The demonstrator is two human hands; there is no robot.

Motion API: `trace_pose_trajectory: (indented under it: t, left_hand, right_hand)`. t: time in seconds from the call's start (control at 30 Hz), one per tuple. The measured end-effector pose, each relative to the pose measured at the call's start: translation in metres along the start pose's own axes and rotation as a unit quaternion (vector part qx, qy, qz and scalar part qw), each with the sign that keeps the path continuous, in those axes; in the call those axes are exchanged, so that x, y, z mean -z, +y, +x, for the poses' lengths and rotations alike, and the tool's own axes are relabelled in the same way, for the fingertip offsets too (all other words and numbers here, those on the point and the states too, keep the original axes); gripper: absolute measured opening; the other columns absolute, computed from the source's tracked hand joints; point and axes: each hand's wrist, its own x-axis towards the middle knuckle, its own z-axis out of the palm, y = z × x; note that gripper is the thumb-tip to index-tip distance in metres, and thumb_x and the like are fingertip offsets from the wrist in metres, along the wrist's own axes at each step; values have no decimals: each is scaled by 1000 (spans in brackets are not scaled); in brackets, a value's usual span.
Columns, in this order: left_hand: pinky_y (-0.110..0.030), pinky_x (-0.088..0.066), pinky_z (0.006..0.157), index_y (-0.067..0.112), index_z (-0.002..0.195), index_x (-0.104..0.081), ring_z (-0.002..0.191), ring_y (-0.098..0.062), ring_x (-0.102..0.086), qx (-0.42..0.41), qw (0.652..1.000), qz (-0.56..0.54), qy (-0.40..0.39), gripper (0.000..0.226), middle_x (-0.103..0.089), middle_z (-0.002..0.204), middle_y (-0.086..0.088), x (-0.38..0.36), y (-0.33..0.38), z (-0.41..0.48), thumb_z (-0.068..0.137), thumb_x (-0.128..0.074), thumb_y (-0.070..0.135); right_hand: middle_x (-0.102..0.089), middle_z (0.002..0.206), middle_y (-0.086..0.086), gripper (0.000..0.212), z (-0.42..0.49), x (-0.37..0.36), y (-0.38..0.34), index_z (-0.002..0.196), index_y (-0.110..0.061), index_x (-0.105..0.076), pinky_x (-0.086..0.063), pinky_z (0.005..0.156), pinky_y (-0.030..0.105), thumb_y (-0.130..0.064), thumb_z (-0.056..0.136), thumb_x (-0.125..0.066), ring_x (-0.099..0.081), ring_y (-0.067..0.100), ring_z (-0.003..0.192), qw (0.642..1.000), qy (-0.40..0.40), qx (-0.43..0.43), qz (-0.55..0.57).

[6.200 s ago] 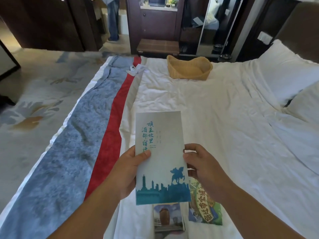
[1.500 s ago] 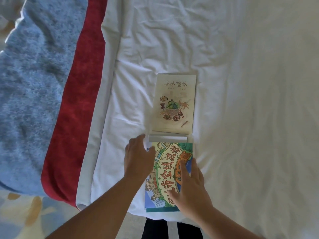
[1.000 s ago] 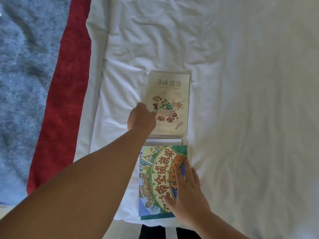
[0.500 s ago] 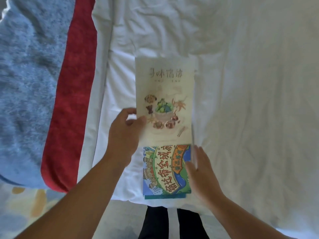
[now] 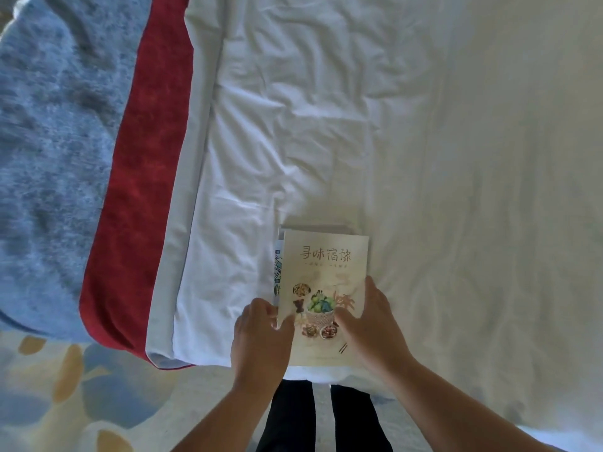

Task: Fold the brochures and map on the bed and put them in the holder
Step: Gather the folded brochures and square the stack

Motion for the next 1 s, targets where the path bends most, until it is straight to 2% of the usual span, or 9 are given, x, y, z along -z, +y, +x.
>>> trace_pose_trajectory:
  t: [0.13,0.2,0.27,0.33,0.47,0.53,0.63,0.87,1.0]
  left_hand:
    - [-32,-43,90,25,125,-40,112,-13,-44,-27,999,25,-31,53,-44,116,13,-2,2,13,83,-70,38]
    - [-29,-48,84,25,138,-37,108,-9,-53,-3,997,-29,-66,62,-52,122,14,-3,11,20,85,-67,40]
    - [-19,-43,62,27,125,-49,84,0,-60,24,995,-67,-77,43,-64,106,20,-3,19,26,86,-64,37]
    - [-19,-39,54,25,116,-58,74,4,-58,50,992,-94,-67,31,-64,85,20,-2,23,33,87,-65,34]
    - [-28,-49,63,19,112,-64,79,-7,-63,91,981,-142,-97,26,-68,90,10,-1,27,44,87,-67,26]
    - [-31,-52,67,19,108,-66,80,-11,-64,106,975,-168,-100,21,-69,87,9,-2,27,45,87,-68,23]
    - [-28,-50,64,20,105,-66,77,-9,-63,101,975,-180,-85,16,-67,82,12,-3,25,43,89,-66,22]
    - [-36,-56,71,30,110,-60,64,-2,-66,81,972,-193,-109,21,-68,78,13,5,28,40,93,-60,18]
    - [-47,-59,76,31,107,-62,72,-19,-70,88,956,-253,-120,25,-72,84,2,15,33,35,92,-58,11]
  right_hand:
    - [-43,126,-14,46,4,-2,-3,128,-37,-40,-40,77,23,-30,86,-58,-41,3,116,1000,7,-14,26]
    - [-44,125,-12,44,5,-3,-4,123,-41,-38,-43,75,26,-32,85,-59,-45,5,110,999,3,-29,40]
    - [-43,121,-12,46,6,-5,-4,119,-47,-33,-41,71,25,-35,83,-59,-44,4,107,998,2,-38,44]
    - [-39,117,-13,55,8,-6,-7,129,-49,-30,-40,67,22,-38,83,-59,-43,5,109,999,3,-37,33]
    - [-40,116,-9,58,13,-6,-11,132,-46,-31,-50,69,29,-38,81,-58,-54,13,104,996,11,-70,46]
    - [-46,114,-5,41,16,-5,-11,118,-41,-39,-44,56,26,-37,81,-57,-57,14,92,993,17,-88,80]
    - [-44,108,-7,27,18,-5,-8,105,-34,-43,-36,53,24,-36,83,-59,-50,4,84,987,22,-103,122]
    - [-42,119,0,41,20,-9,-11,118,-23,-47,-39,60,28,-42,84,-59,-50,7,86,984,17,-133,115]
    - [-44,122,1,46,16,-6,-17,123,-23,-44,-42,62,29,-44,85,-61,-53,9,87,986,9,-127,108]
